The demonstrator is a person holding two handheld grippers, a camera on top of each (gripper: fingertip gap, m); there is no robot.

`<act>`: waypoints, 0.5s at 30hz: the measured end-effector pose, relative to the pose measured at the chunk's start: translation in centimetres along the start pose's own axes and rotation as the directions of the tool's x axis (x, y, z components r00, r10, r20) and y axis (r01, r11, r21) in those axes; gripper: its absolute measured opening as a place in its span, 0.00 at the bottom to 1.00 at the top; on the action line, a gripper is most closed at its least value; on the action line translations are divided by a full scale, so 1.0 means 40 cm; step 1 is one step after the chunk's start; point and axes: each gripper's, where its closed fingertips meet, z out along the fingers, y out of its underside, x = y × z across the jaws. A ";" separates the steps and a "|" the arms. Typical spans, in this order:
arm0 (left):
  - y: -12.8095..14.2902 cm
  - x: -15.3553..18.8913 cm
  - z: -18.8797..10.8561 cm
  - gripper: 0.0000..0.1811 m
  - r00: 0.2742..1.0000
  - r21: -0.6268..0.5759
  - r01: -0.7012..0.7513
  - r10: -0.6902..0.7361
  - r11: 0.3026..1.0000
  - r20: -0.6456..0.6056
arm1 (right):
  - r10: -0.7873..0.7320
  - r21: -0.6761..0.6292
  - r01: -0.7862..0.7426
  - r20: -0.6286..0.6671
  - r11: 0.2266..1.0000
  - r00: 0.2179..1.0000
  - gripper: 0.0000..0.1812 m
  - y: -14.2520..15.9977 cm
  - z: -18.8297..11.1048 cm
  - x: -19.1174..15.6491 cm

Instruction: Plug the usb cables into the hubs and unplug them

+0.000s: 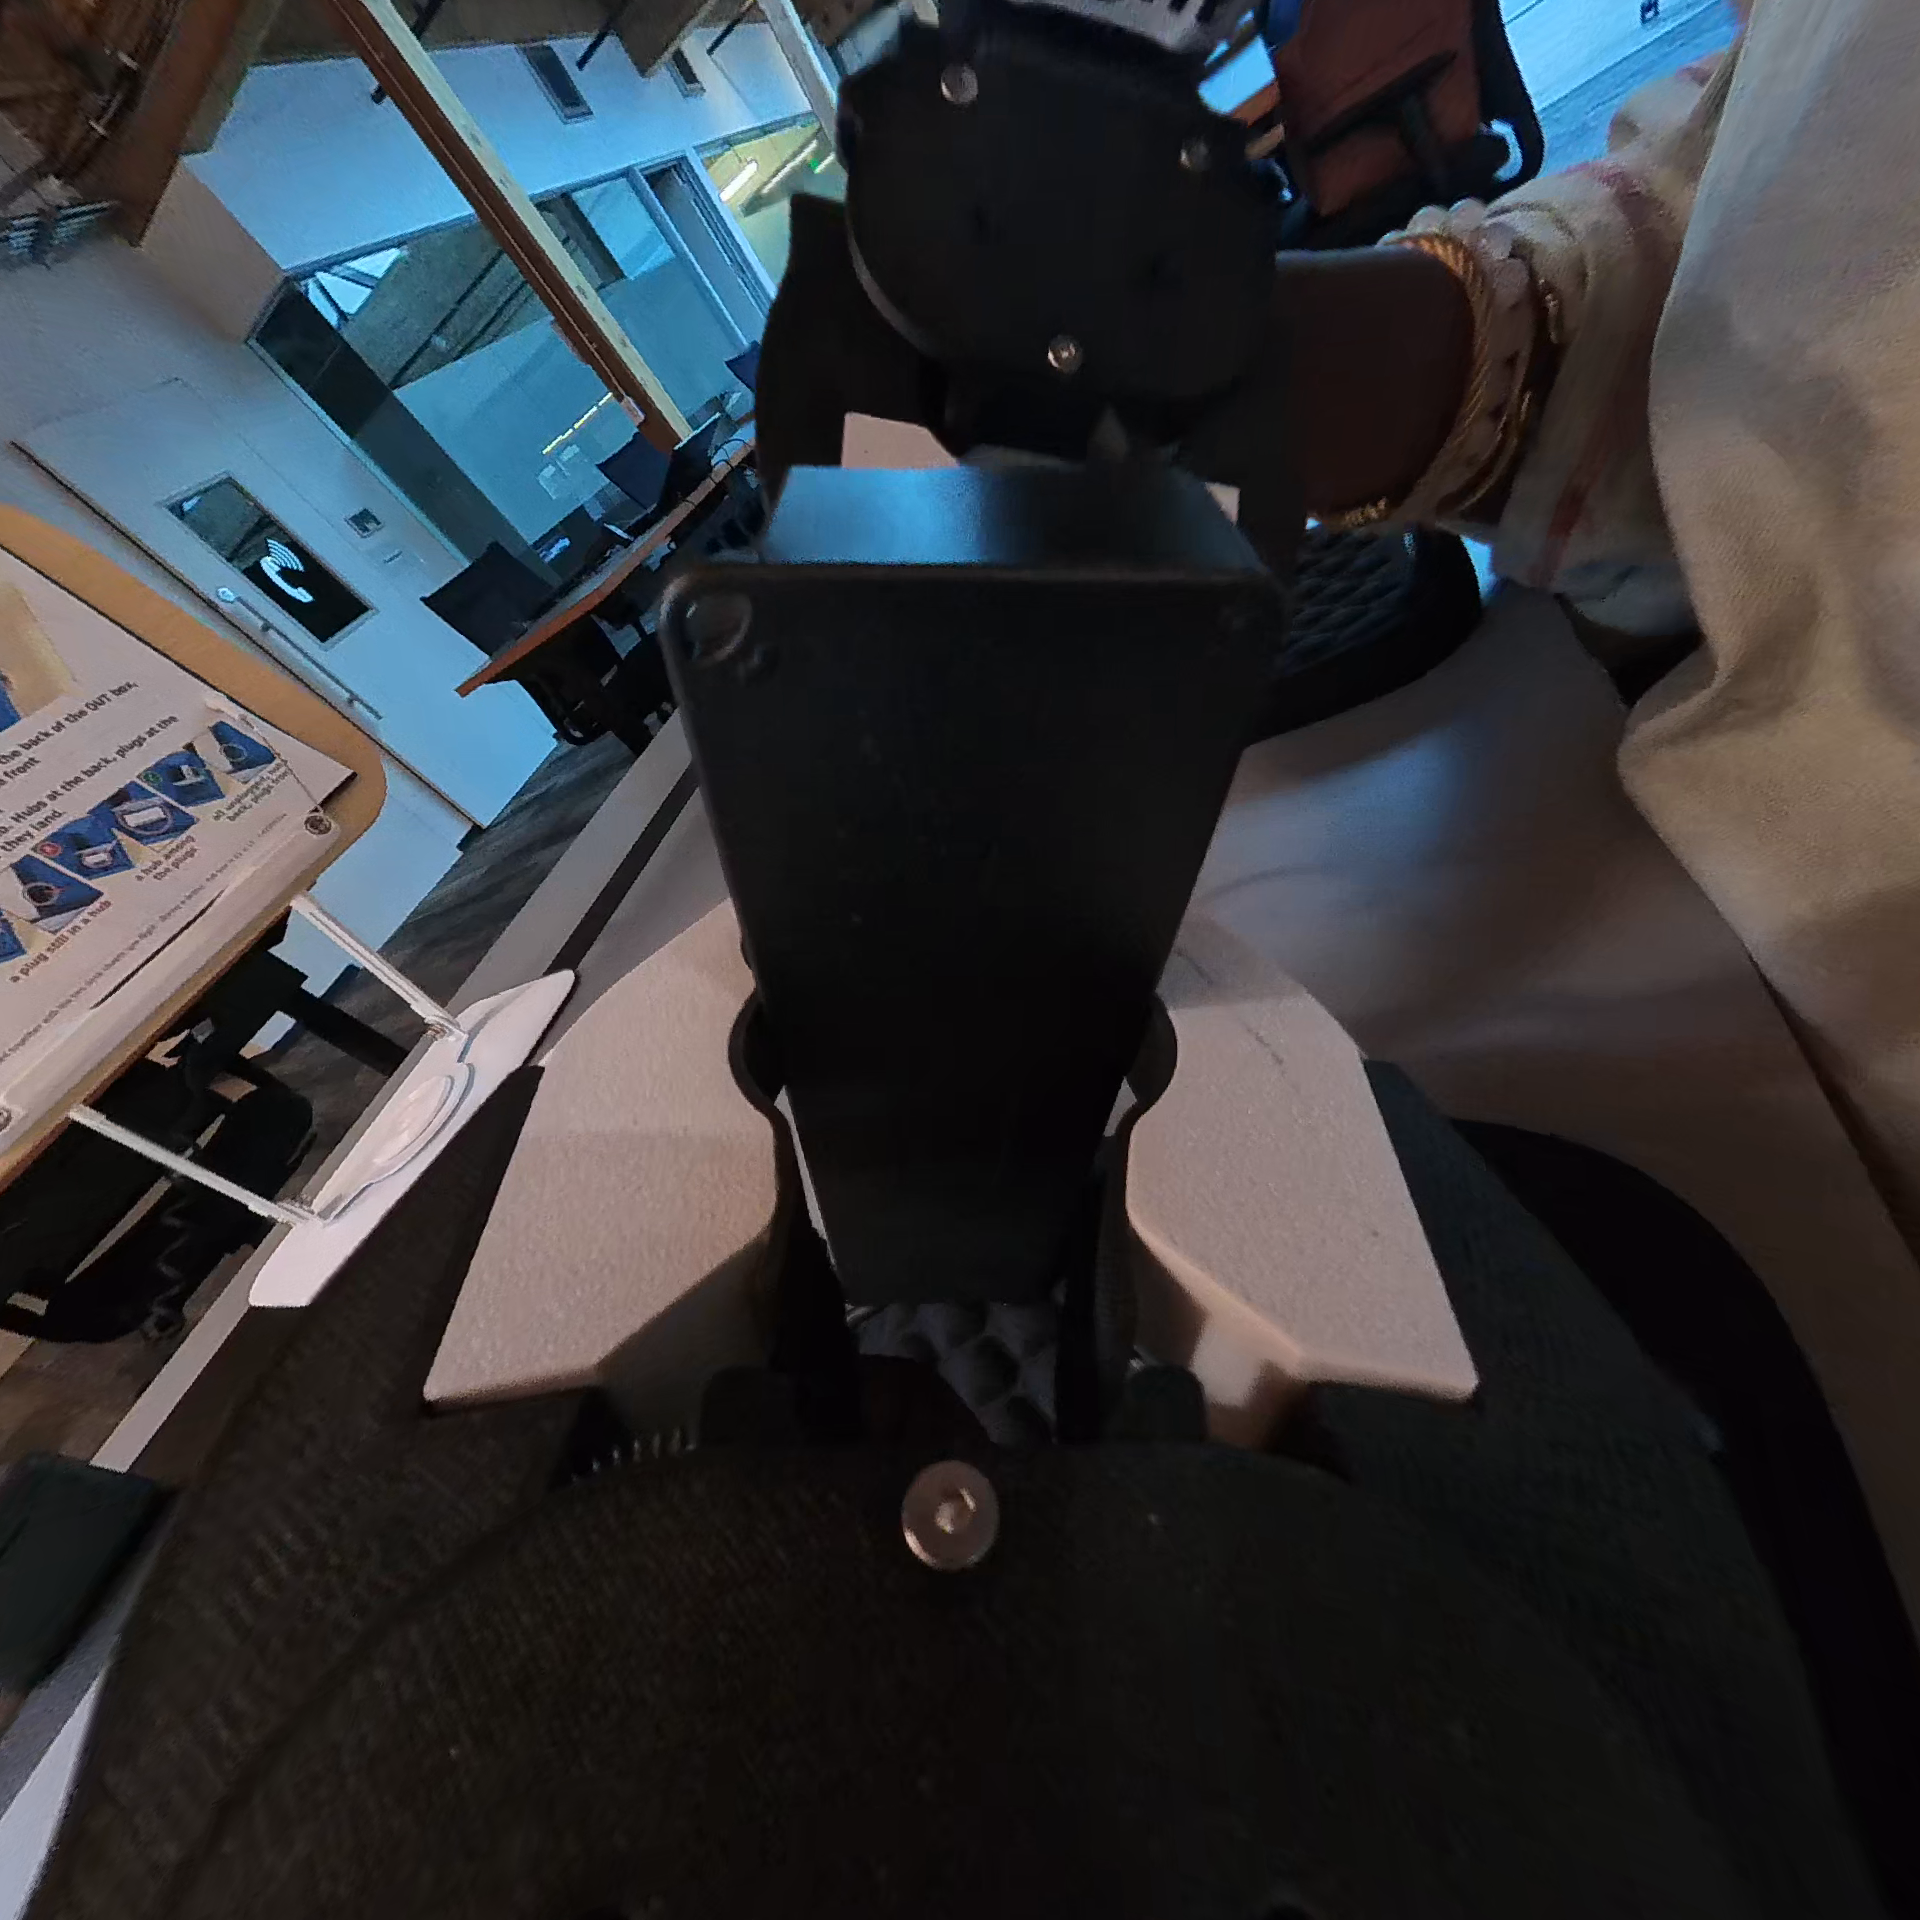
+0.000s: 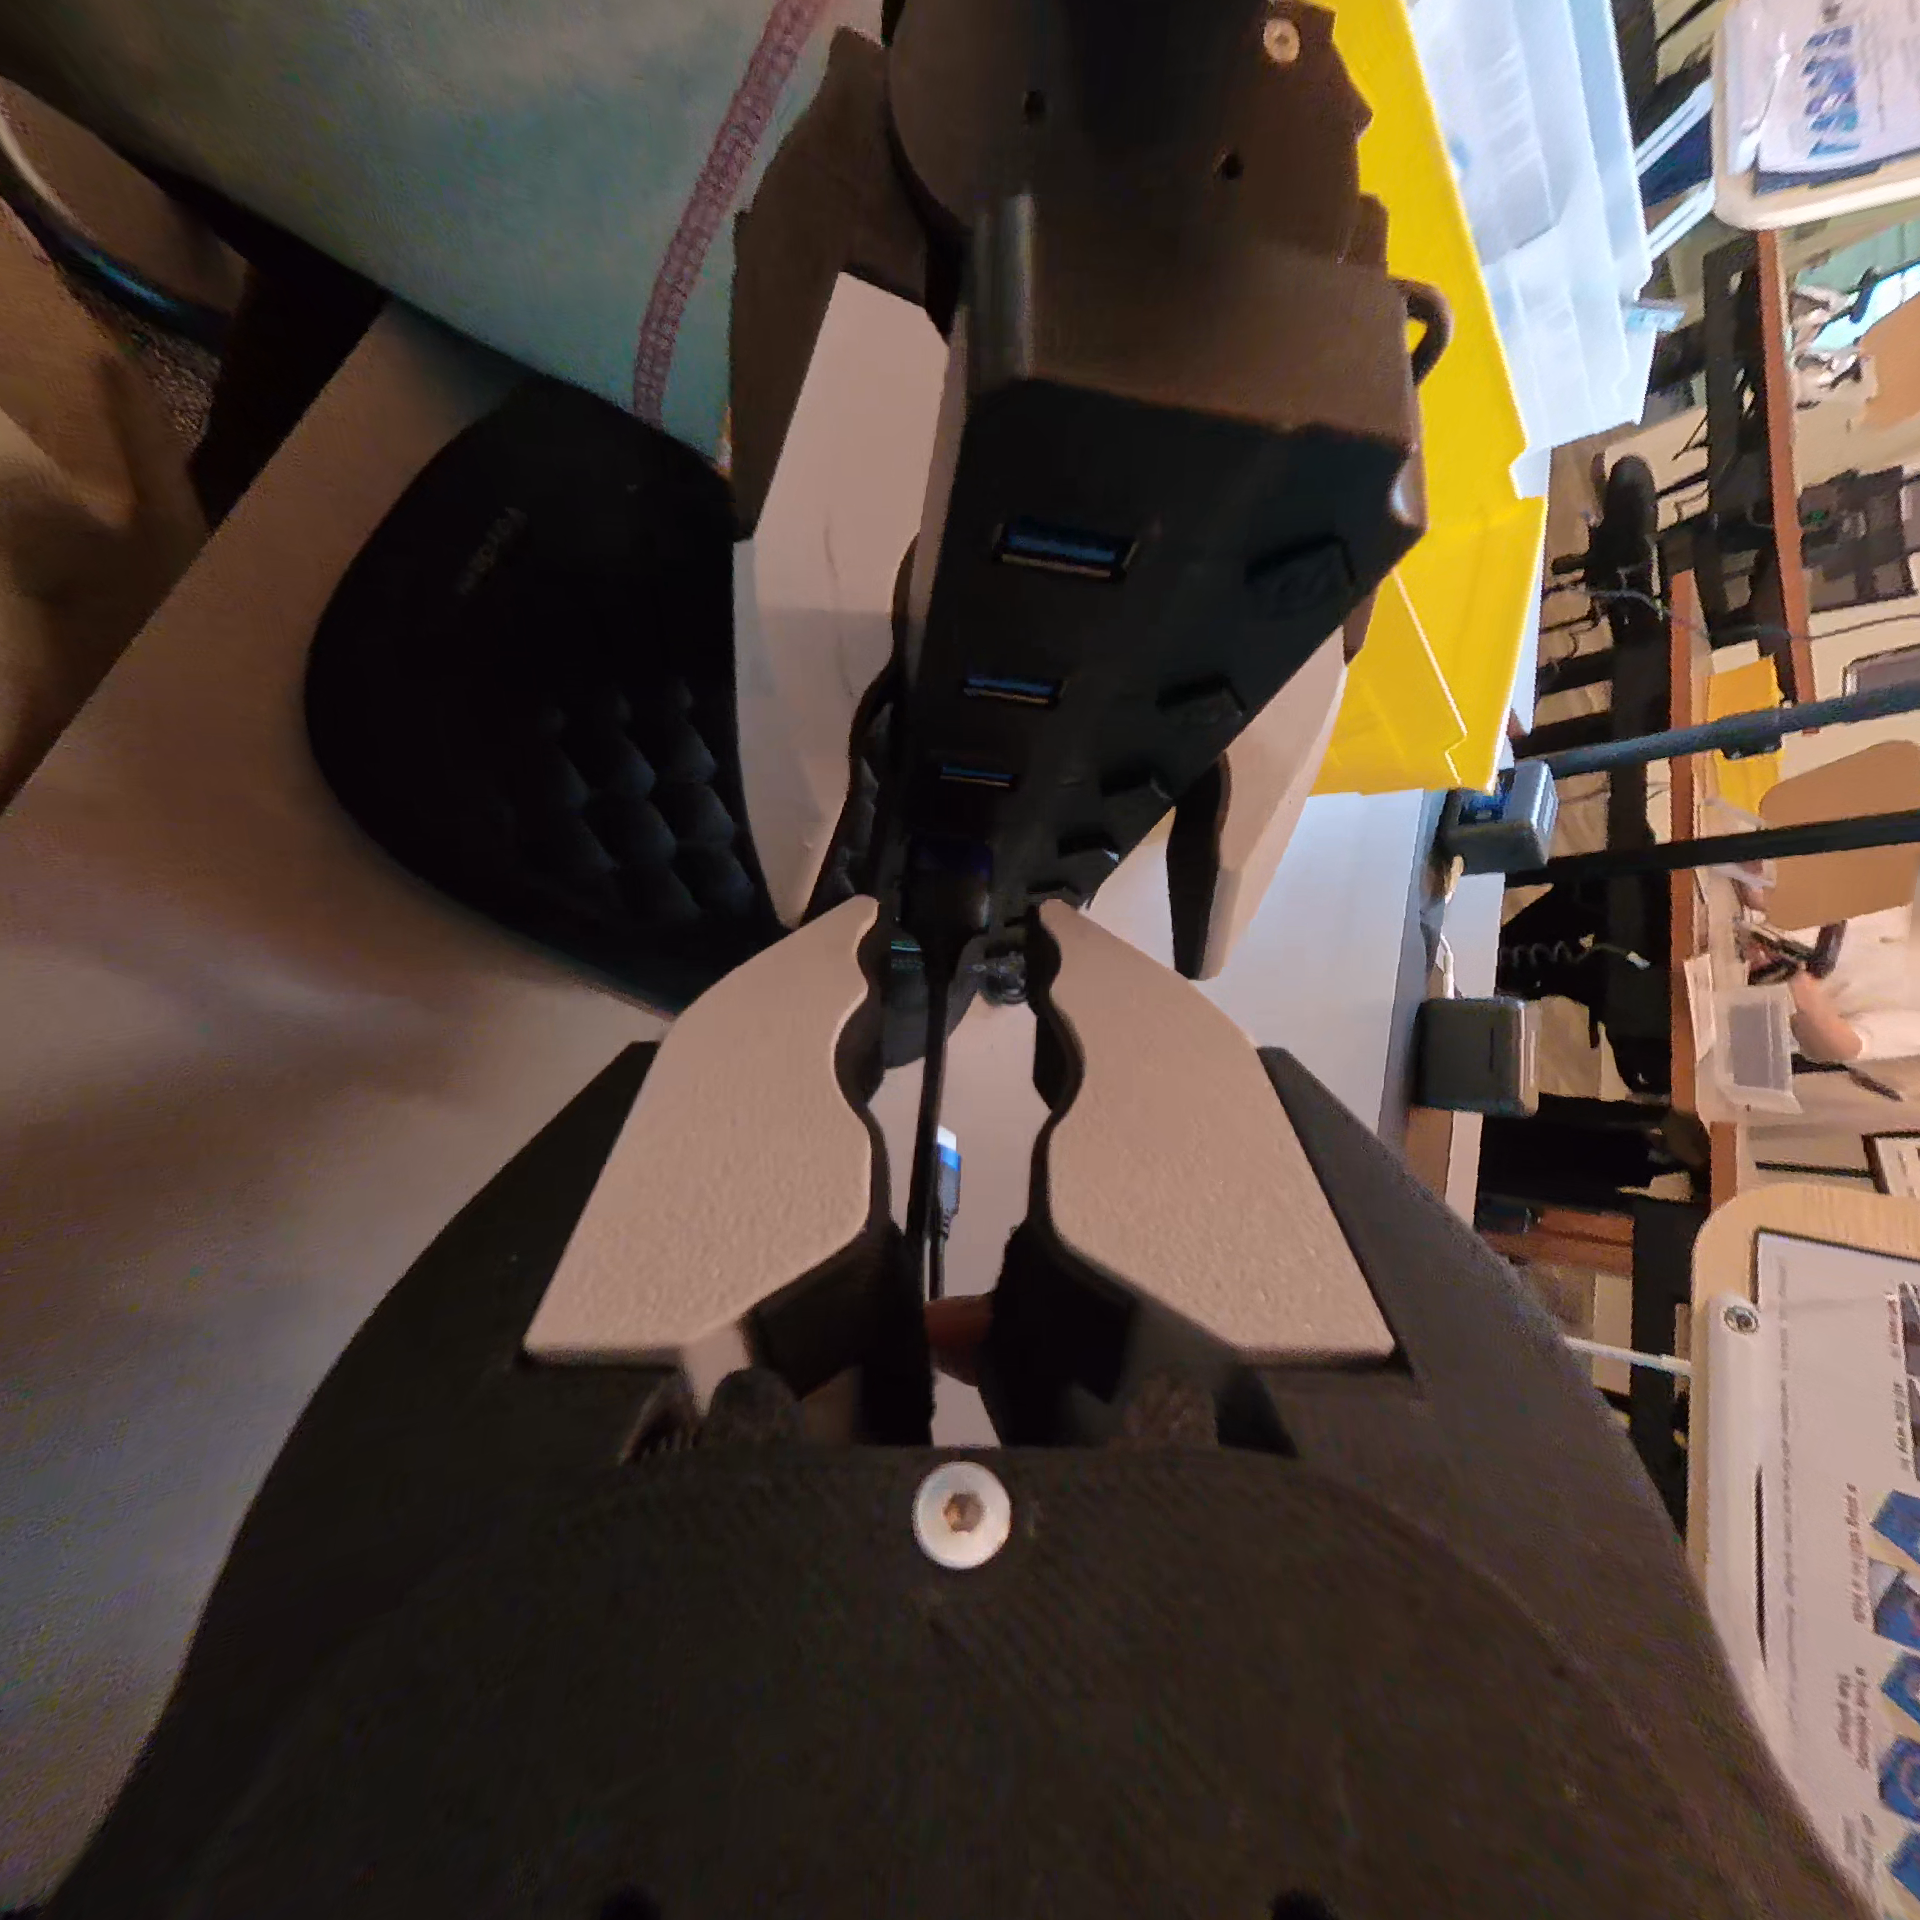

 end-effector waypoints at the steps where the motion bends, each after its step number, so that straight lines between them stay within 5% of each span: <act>1: -0.001 0.000 0.003 0.35 1.000 0.001 0.000 0.000 1.000 0.003 | 0.005 -0.012 -0.005 0.000 1.000 1.000 0.14 0.003 -0.003 0.003; 15: -0.002 0.009 0.011 0.36 1.000 -0.027 -0.020 0.019 0.999 -0.012 | 0.098 0.039 -0.102 0.092 0.994 0.991 0.14 0.007 -0.003 -0.013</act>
